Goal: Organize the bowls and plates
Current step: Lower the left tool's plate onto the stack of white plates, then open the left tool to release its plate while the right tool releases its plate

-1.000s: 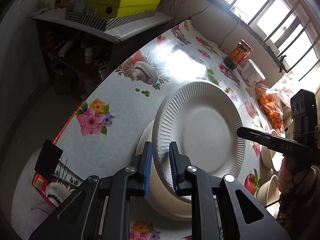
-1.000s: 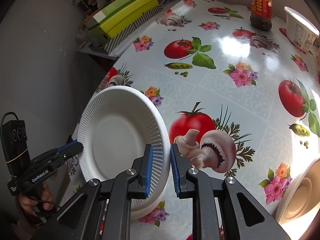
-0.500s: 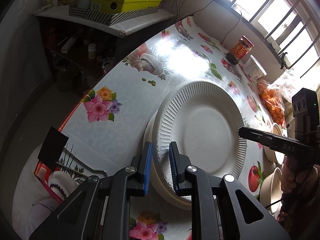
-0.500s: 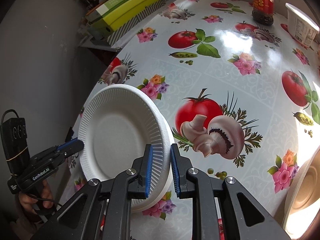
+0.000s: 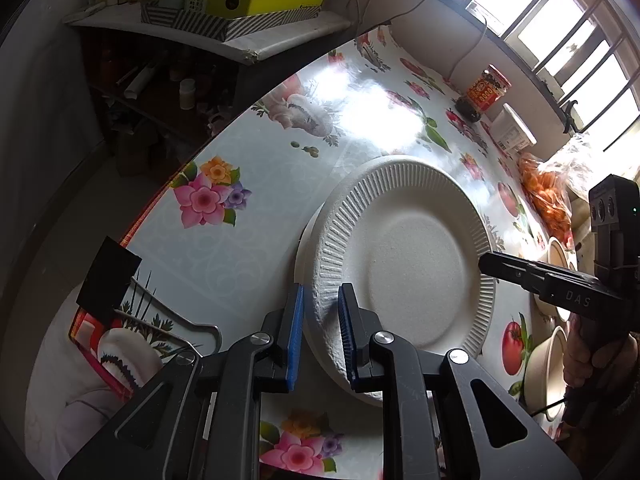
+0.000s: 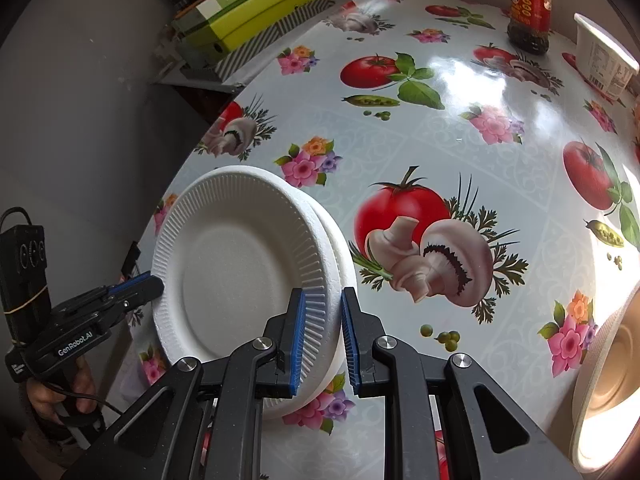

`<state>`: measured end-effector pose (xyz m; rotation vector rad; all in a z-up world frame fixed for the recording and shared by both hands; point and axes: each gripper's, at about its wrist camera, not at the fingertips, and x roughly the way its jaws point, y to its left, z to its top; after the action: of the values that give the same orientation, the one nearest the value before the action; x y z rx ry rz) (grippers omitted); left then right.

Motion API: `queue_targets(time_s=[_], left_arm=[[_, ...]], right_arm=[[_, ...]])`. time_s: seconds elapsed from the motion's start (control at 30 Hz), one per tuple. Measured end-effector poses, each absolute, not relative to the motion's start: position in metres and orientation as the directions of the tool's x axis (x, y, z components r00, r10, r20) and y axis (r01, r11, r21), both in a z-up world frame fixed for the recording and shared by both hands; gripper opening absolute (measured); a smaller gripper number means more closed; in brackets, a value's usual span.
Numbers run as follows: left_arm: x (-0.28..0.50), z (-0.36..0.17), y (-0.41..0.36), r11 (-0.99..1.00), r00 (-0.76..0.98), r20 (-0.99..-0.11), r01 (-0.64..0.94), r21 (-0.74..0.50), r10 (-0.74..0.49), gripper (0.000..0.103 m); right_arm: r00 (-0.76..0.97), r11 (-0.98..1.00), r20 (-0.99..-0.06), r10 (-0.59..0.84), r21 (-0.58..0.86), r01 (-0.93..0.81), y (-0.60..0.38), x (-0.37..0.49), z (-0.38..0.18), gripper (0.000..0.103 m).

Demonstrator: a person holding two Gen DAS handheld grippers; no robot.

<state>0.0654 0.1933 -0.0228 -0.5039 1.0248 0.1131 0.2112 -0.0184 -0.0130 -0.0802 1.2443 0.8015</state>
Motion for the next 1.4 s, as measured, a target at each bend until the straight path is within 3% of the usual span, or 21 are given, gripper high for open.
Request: queue_targets(time_s=[0.9, 1.03, 1.4], left_arm=[[0.0682, -0.0255, 0.1914, 0.887, 0.507, -0.852, -0.322, -0.331, -0.134, 0.018], [0.0684, -0.0238, 0.1904, 0.892, 0.51, -0.85, -0.315, -0.324, -0.128, 0.018], [0.0693, -0.023, 0.1906, 0.893, 0.509, -0.852, -0.317, -0.319, -0.124, 0.02]], right_arm=[[0.103, 0.747, -0.875, 0.473, 0.337, -0.573, -0.0168, 0.2097, -0.0145, 0.019], [0.105, 0.751, -0.874, 0.475, 0.341, -0.566, -0.0177, 0.2105, -0.014, 0.028], [0.113, 0.754, -0.871, 0.477, 0.34, -0.562, -0.0194, 0.2096, -0.0117, 0.03]])
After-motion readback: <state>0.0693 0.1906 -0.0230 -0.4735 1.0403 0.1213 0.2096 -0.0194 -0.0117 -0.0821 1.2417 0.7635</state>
